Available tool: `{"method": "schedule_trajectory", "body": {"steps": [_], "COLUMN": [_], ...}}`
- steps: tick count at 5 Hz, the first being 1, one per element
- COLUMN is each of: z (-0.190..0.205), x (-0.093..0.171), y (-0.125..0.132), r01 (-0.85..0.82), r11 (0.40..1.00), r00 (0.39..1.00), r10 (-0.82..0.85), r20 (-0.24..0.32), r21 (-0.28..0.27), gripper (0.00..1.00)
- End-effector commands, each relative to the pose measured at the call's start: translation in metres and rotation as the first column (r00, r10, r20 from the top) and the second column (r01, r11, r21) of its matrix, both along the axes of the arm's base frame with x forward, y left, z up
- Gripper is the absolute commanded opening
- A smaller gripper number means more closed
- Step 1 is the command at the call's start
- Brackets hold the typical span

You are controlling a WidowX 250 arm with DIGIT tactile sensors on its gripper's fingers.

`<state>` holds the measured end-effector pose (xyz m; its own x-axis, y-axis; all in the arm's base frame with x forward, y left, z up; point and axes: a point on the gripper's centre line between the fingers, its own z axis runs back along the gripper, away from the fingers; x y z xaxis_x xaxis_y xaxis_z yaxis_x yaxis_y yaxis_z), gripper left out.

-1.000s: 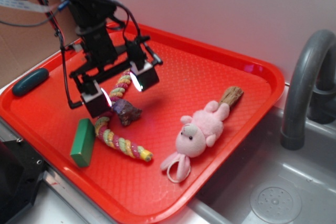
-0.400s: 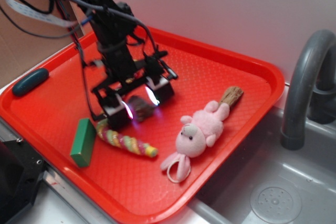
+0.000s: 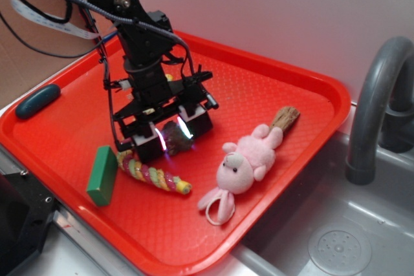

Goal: Grab the rock.

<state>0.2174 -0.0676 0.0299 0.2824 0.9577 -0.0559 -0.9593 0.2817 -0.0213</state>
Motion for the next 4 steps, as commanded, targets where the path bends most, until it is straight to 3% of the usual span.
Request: {"method": "schedule_trajectory", "body": {"steps": [1,2,3,4], "z": [0.109,0.160,0.208,0.206], "x": [-0.004,-0.014,-0.034,-0.028], "y": [0.047,0.069,0.079,0.077], "r01": [-0.198,-0.236,-0.268,-0.251], "r11": [0.978,0.967,0.962,0.967], "r00": [0.969,0.962,0.937,0.943], "r10": [0.184,0.220,0.247,0.233], "r20": [0.167,0.161,0.247,0.237], "r21": [0.070,0.092,0.053,0.044], "gripper": [0.00,0.00,0.00,0.00]}}
